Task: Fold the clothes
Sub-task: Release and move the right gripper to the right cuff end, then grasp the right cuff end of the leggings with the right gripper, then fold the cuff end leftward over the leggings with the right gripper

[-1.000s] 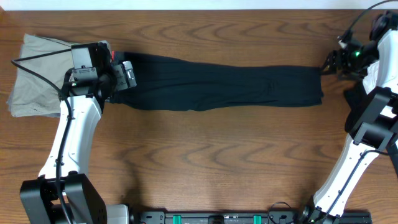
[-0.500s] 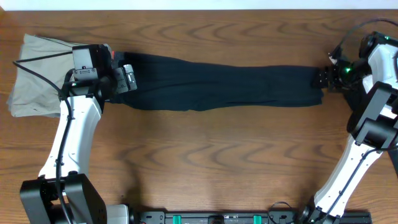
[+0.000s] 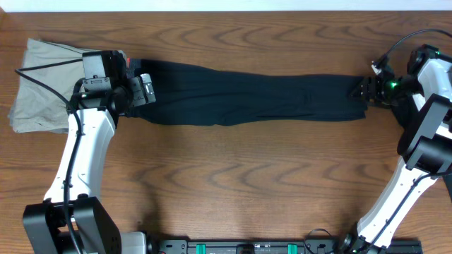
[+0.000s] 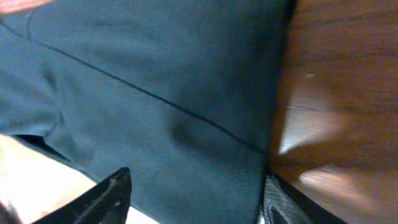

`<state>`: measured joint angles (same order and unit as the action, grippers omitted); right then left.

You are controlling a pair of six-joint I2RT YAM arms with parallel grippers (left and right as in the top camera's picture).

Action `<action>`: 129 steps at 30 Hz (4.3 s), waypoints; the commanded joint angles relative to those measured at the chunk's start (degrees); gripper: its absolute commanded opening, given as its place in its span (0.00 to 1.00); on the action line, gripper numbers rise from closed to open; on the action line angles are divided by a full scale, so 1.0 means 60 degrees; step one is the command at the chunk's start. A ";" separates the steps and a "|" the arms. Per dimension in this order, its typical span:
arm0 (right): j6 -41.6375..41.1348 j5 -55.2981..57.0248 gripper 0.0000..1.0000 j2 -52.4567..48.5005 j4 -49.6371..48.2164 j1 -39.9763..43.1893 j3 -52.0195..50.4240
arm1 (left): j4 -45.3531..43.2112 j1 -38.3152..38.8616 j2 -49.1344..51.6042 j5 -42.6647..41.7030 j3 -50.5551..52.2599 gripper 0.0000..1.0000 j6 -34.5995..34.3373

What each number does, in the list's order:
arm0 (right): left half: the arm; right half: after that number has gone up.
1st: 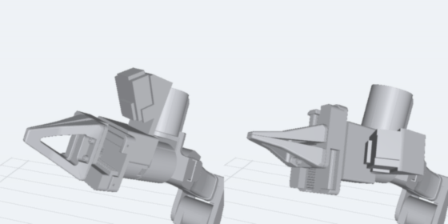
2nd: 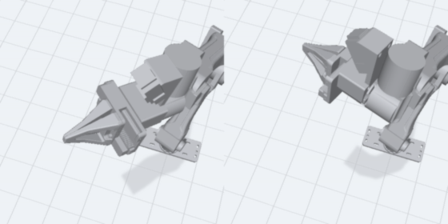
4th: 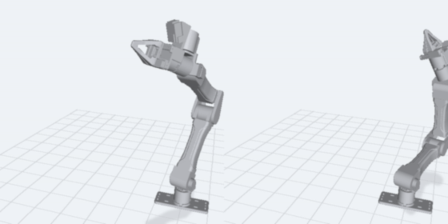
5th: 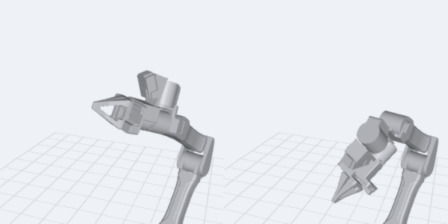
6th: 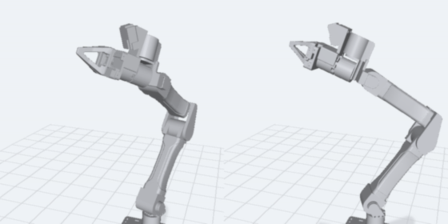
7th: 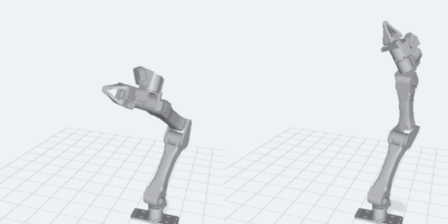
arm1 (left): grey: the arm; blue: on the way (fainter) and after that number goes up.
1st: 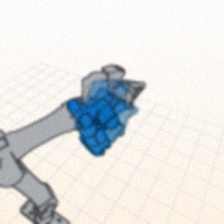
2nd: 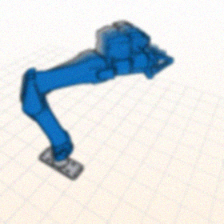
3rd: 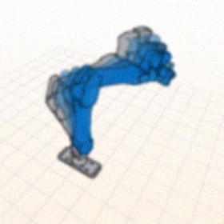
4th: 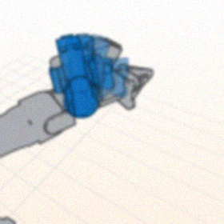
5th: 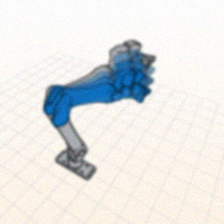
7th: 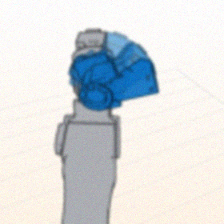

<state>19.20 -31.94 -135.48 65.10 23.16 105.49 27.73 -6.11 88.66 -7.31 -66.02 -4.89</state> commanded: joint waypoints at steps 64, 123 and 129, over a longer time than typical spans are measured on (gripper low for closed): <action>-0.2554 0.5195 0.04 -0.0583 0.3585 -0.4302 0.2922 | 0.0302 0.0004 -0.0051 -0.0022 -0.0142 0.98 -0.0124; -0.2914 0.2546 0.01 -0.0583 0.2073 -0.4739 0.2175 | 0.0506 0.0004 -0.0040 -0.0025 0.0029 0.98 -0.0124; -0.2951 0.2794 0.02 -0.0335 0.3209 -0.4477 0.3585 | 0.0506 0.0004 -0.0040 -0.0022 0.0029 0.98 -0.0124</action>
<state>2.07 -15.49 -139.26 82.56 -4.62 121.30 30.50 -6.11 88.66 -7.33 -66.02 -4.91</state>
